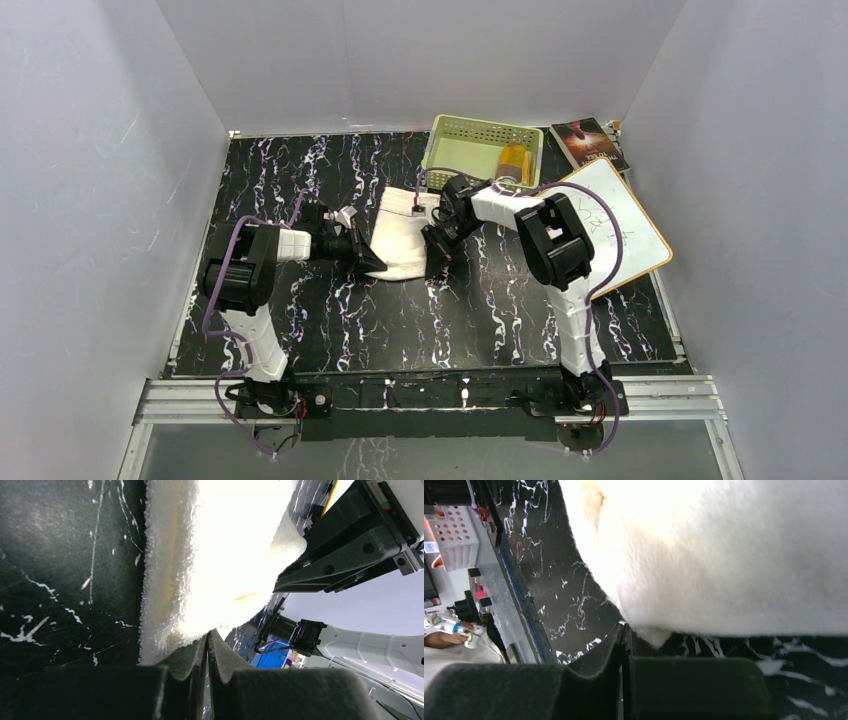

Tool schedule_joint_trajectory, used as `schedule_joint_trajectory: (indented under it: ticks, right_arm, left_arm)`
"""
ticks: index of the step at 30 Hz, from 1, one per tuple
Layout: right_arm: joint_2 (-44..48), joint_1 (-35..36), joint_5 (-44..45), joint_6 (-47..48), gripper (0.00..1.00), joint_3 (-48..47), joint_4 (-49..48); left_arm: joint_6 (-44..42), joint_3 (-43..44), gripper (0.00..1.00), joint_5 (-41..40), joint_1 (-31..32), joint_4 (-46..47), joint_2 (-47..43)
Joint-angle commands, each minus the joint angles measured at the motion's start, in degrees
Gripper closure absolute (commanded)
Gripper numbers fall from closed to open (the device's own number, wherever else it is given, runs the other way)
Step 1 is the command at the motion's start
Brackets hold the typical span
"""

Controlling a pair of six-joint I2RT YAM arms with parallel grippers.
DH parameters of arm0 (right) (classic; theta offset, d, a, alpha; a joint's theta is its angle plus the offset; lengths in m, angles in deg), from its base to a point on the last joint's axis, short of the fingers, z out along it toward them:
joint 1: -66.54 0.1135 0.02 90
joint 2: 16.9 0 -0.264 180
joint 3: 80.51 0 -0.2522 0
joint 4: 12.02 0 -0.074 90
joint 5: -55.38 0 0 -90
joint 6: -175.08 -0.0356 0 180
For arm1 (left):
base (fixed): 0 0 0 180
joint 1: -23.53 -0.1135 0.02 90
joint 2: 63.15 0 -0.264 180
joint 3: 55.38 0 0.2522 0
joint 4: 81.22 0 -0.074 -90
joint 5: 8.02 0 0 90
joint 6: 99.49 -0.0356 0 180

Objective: Roll the towels
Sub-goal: Roll the towel at the center of the board.

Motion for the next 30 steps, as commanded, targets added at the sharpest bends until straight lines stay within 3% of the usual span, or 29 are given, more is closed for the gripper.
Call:
schedule_joint_trajectory:
  ticks: [1,2,4,8,11,15,19,30]
  right_arm:
    - [4.9,-1.6,6.8,-0.7,1.00,2.0,-4.9]
    - [6.6,-1.4,7.9,-1.9,1.00,2.4,-6.5]
    - [11.8,-0.2,11.3,-4.6,0.88,4.5,-10.8]
    - [25.1,7.4,29.1,-5.6,0.68,12.7,-22.0]
    - [32.7,15.8,41.9,-1.1,0.62,20.5,-29.5]
    - [36.2,23.0,41.9,-1.1,0.62,28.4,-29.5]
    - [33.3,25.8,41.9,-1.1,0.62,29.1,-29.5]
    - [27.2,27.7,41.9,-1.1,0.62,33.6,-29.5]
  left_arm:
    - [-4.8,-2.4,0.97,-13.3,0.5,-7.4,4.2]
    - [-4.7,-2.4,0.97,-13.4,0.5,-7.4,4.3]
    - [-4.7,-2.4,0.97,-13.3,0.5,-7.3,4.3]
    - [-4.6,-2.5,0.97,-13.3,0.5,-7.1,4.1]
    - [-4.3,-2.7,0.97,-12.7,0.5,-6.5,4.2]
    - [-4.0,-3.1,0.97,-12.1,0.5,-5.8,3.8]
    - [-3.9,-2.7,0.96,-11.2,0.4,-5.6,4.0]
    - [-3.7,-2.6,0.97,-9.5,0.5,-5.0,4.6]
